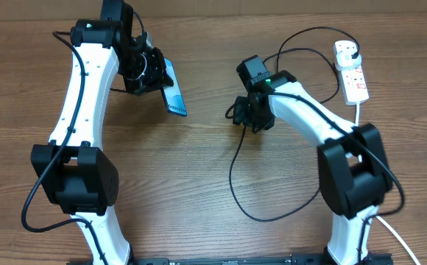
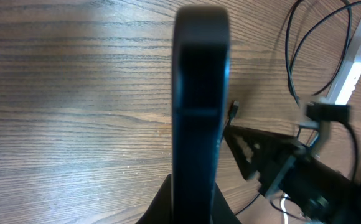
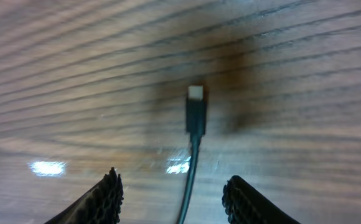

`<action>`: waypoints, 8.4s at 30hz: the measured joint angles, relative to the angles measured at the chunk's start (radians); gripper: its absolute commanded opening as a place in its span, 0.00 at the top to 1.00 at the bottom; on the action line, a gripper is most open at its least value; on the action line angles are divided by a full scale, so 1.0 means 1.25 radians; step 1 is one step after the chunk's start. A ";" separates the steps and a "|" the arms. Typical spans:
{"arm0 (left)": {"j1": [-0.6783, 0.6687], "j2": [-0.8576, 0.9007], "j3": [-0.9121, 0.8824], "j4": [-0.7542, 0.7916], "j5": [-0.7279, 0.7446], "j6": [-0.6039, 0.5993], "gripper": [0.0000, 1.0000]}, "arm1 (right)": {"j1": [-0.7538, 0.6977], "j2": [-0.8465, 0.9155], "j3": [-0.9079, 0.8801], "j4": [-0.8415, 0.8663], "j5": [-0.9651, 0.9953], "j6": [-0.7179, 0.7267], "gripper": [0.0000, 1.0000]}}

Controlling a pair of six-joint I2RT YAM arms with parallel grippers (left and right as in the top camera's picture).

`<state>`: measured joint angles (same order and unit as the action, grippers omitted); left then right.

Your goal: Plug charger to phone and switch on socket

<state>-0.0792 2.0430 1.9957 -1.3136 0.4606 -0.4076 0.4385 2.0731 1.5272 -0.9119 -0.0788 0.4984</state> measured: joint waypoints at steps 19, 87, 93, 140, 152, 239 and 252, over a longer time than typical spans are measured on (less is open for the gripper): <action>0.000 0.000 0.000 0.001 0.000 0.000 0.96 | 0.000 0.059 0.020 0.006 0.034 -0.072 0.69; 0.022 0.000 0.000 0.051 0.723 0.221 0.96 | -0.101 -0.140 0.124 -0.537 -1.063 -0.827 0.96; 0.022 0.000 0.000 0.107 0.729 0.140 0.96 | -0.101 -0.140 0.124 -0.534 -1.089 -0.827 0.96; 0.021 0.000 0.000 0.157 0.732 0.032 0.96 | -0.067 -0.140 0.124 -0.224 -1.121 -0.526 0.96; 0.021 0.000 0.000 0.157 0.732 0.033 0.96 | -0.067 -0.140 0.124 -0.152 -1.097 -0.416 0.96; 0.022 0.000 0.000 0.154 0.721 0.059 0.96 | -0.069 -0.140 0.124 -0.117 -1.076 -0.351 0.96; 0.023 0.003 0.000 0.157 0.721 0.059 0.96 | -0.084 -0.140 0.124 -0.119 -1.074 -0.338 0.96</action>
<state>-0.0498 2.0472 1.9957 -1.1172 1.3617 -0.3340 0.3336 1.8980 1.6821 -1.0607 -1.4208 0.0757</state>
